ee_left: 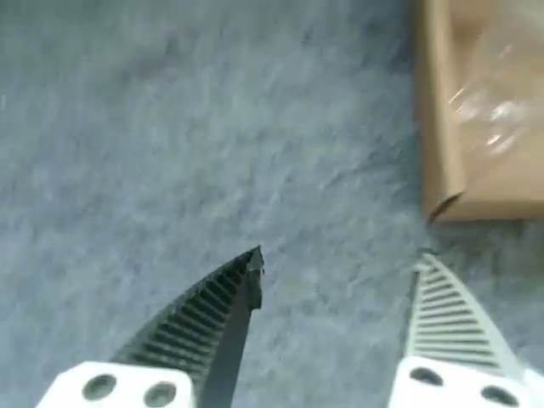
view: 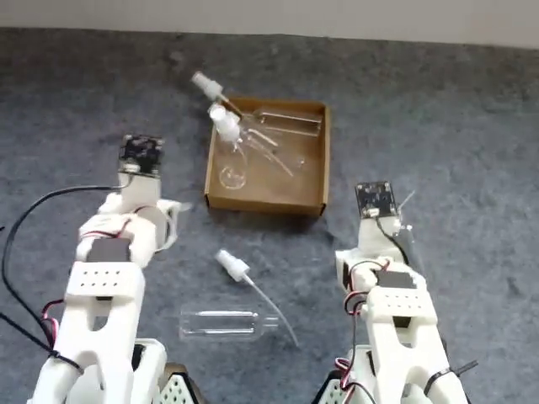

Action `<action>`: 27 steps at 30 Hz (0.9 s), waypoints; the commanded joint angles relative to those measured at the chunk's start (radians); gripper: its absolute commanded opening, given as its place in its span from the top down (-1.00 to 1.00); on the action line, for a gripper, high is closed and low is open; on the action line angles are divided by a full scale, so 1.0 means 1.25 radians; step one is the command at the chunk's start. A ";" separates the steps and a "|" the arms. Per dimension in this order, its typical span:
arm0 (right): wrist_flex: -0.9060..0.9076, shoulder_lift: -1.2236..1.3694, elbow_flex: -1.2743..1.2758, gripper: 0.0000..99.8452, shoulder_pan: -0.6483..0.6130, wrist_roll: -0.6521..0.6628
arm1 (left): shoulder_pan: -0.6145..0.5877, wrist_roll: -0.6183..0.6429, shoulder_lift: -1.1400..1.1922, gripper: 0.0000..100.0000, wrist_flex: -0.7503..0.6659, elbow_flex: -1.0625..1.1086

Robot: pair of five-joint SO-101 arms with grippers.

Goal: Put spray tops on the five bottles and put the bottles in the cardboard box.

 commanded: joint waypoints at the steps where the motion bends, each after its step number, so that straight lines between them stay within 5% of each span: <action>1: -0.028 -0.020 0.002 0.56 0.004 0.007 | 0.112 0.076 -0.021 0.35 -0.086 -0.041; 6: -0.028 -0.020 0.003 0.56 0.004 0.007 | 0.212 0.091 -0.008 0.34 -0.191 -0.083; 12: -0.028 -0.020 0.003 0.56 0.004 0.007 | 0.215 0.086 0.184 0.35 -0.382 -0.127; 22: -0.028 -0.020 0.003 0.56 0.004 0.007 | 0.181 0.086 0.522 0.36 -0.452 -0.326; 27: -0.028 -0.020 0.003 0.56 0.004 0.007 | 0.181 0.086 0.644 0.57 -0.493 -0.406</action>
